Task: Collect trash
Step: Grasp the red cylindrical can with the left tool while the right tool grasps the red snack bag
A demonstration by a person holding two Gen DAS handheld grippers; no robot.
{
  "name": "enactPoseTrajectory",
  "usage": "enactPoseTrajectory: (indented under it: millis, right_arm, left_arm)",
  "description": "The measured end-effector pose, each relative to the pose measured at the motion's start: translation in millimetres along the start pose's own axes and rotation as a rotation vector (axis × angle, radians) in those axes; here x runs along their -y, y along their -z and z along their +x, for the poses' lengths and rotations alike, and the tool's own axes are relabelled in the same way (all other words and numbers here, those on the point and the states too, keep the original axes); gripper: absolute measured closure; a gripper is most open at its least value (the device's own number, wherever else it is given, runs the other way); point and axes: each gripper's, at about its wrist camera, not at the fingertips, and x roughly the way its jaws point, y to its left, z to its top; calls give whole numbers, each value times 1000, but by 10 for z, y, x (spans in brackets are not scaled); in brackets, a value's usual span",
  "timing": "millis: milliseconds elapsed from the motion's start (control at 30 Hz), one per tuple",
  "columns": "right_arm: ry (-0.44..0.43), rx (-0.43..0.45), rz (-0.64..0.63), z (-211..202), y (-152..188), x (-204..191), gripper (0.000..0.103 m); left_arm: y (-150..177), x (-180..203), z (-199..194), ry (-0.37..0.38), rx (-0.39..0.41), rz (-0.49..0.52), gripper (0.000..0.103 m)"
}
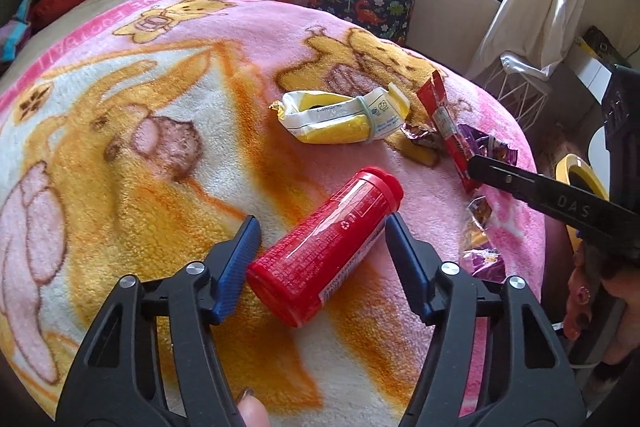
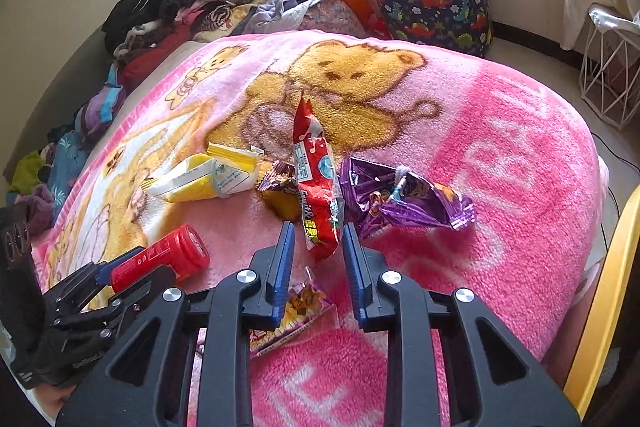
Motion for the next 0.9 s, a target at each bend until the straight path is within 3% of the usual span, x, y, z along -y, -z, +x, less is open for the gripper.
enactPoseTrajectory:
  millis: [67,300,433,667,900]
  right_arm:
    - [-11,-1,-2,4,-13,-9,92]
    - [-28,8,-10,-108,56,-43,97]
    - [-39,40,-4,-267,119,-47,97]
    - [-48,97,3,-568,177,-14,97]
    - [-39,109,2,-770,255,43,97]
  left_arm:
    - [-1,4,0,8,-1,-4,51]
    - [48,68,24,33,-22,-11,56]
    - [84,109,46,49,-37,-17,56]
    - [154,193,71,69,-66,-43,79]
    - [139,245,-14,64,-41,-63,79]
